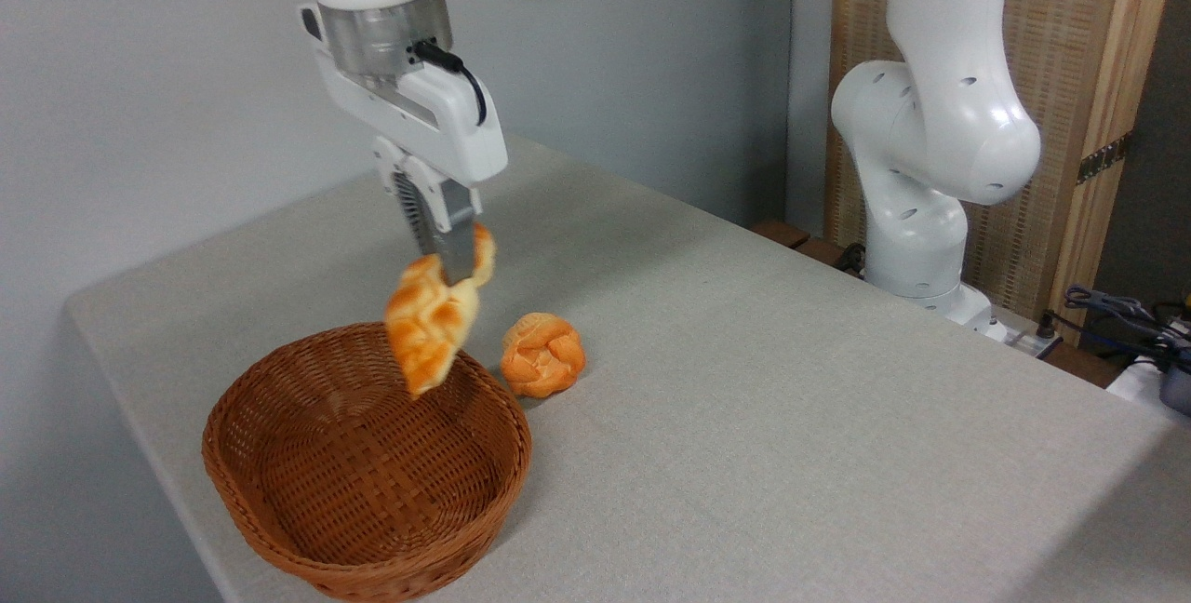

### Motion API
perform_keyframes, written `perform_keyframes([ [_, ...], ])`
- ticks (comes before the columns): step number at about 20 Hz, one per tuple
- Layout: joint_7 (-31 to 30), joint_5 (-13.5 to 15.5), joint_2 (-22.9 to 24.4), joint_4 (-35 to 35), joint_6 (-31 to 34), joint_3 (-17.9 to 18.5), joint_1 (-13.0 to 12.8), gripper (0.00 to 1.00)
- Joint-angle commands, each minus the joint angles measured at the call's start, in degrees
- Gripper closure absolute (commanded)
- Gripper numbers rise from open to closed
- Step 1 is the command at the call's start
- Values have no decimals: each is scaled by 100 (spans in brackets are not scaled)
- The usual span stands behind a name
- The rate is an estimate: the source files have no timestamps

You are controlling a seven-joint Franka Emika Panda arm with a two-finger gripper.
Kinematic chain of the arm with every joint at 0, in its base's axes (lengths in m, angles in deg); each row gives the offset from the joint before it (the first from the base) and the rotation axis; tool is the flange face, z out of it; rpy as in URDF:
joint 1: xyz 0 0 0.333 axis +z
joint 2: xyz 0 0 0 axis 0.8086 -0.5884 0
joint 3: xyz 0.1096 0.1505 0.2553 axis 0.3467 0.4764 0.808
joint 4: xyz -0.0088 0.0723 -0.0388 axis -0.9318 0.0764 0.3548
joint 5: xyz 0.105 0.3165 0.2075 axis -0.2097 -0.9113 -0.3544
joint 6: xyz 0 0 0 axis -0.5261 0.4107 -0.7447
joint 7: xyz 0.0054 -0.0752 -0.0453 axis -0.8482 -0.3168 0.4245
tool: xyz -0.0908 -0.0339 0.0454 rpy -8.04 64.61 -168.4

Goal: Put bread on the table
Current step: 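Lift the braided roll out of the basket toward the orange bun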

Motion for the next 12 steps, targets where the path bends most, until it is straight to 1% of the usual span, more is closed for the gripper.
perform_keyframes([
  [1,538,-143,47,57,481,111,-1,86],
  [4,924,-240,100,171,684,243,0,86],
  [6,1267,-248,197,320,711,497,0,83],
  [7,1520,-248,275,468,746,628,0,80],
  [11,2023,-248,399,794,764,788,0,71],
  [12,2067,-257,399,821,764,788,-9,65],
])
